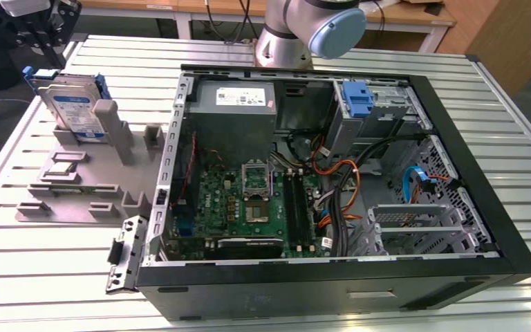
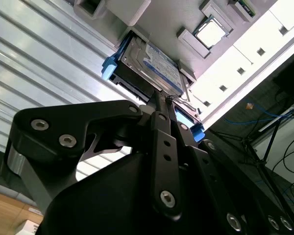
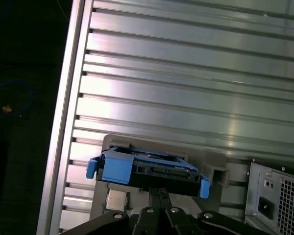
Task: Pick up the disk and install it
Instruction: 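Pick up the disk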
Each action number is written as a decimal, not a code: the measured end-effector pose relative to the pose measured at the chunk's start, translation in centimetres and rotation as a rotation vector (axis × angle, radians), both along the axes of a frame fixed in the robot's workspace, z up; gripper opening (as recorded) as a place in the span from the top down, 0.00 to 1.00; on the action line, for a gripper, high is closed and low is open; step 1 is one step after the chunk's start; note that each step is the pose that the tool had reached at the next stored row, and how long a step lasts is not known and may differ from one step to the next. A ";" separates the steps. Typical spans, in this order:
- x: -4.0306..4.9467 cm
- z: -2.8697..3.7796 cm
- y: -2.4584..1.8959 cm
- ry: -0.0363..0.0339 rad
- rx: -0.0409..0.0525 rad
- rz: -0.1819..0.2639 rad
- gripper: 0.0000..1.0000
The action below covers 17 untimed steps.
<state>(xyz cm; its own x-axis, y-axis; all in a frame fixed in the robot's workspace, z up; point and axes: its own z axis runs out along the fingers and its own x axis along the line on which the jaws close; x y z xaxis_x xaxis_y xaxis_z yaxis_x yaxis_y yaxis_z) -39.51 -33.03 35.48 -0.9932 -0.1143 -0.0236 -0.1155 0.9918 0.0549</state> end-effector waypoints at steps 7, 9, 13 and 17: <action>0.00 -0.02 0.00 0.0000 0.0000 0.041 0.89; 0.00 -0.02 0.00 0.0000 0.0000 0.064 0.89; 0.00 -0.02 0.00 0.0000 0.0000 0.108 0.89; 0.00 -0.02 0.00 0.0000 0.0001 0.137 0.89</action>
